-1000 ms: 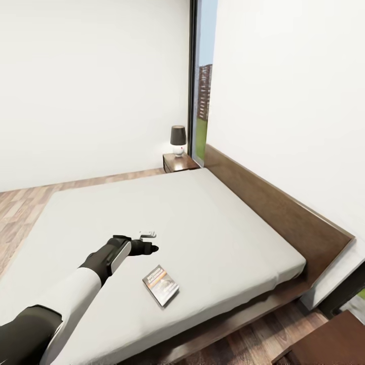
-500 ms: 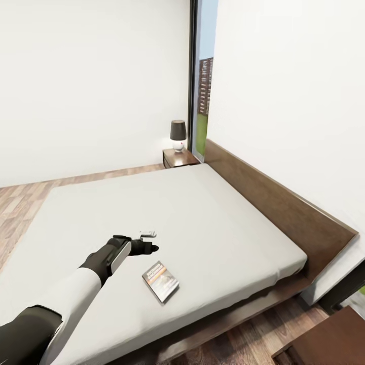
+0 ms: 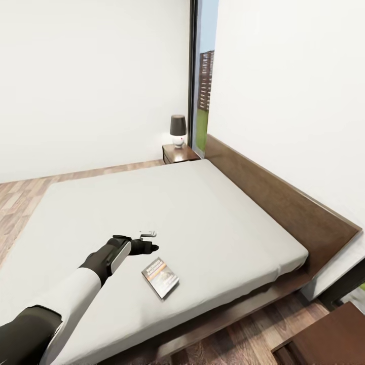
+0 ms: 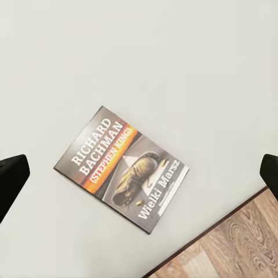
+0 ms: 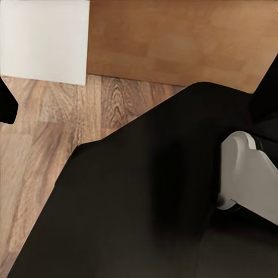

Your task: In the bedroom, move the book from the bed onto either nightstand, and place the two sandals side by side next to the bed.

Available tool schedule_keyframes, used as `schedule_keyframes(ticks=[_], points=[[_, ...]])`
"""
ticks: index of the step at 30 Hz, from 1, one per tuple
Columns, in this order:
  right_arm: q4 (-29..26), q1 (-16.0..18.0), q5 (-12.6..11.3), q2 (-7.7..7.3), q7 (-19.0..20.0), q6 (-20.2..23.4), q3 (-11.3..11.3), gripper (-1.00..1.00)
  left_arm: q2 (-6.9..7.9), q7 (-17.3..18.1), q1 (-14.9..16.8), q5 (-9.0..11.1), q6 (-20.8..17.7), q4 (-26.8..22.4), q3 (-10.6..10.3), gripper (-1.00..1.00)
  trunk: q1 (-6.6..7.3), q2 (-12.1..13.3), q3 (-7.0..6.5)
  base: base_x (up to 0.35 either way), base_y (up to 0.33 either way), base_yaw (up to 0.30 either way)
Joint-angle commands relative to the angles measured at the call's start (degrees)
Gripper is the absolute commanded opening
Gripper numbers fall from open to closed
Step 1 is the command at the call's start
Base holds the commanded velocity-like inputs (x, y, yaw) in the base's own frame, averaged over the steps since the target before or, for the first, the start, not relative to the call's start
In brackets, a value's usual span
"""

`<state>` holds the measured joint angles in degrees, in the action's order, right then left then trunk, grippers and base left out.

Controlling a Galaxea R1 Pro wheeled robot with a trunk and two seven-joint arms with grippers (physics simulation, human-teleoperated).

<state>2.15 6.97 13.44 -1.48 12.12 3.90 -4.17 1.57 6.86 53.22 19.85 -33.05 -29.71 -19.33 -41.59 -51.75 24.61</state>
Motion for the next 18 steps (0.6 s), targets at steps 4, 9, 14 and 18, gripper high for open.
schedule_keyframes(ticks=[4, 9, 14, 18], points=[[0.05, 0.06, 0.04, -0.01, 0.18, 0.07, -0.40, 1.00, 0.08, 0.13, 0.04, 0.01, -0.18, -0.27, -0.27, 1.00, 0.00, -0.05, 0.44, 0.000, 0.000, 0.000], [0.05, 0.06, 0.07, 0.03, 0.18, 0.06, -0.40, 1.00, 0.09, 0.20, 0.04, 0.01, -0.18, -0.42, -0.21, 1.00, 0.00, -0.05, 0.91, 0.000, 0.000, 0.000], [0.05, 0.06, 0.09, 0.01, 0.18, 0.06, -0.40, 1.00, 0.10, 0.24, 0.04, 0.01, -0.18, -0.49, -0.19, 1.00, -0.44, -0.85, 1.74, 0.000, 0.000, 0.000], [0.05, 0.06, 0.09, 0.03, 0.18, 0.06, -0.40, 1.00, 0.10, 0.25, 0.04, 0.01, -0.18, -0.51, -0.18, 1.00, -1.32, -2.45, 2.84, 0.000, 0.000, 0.000]])
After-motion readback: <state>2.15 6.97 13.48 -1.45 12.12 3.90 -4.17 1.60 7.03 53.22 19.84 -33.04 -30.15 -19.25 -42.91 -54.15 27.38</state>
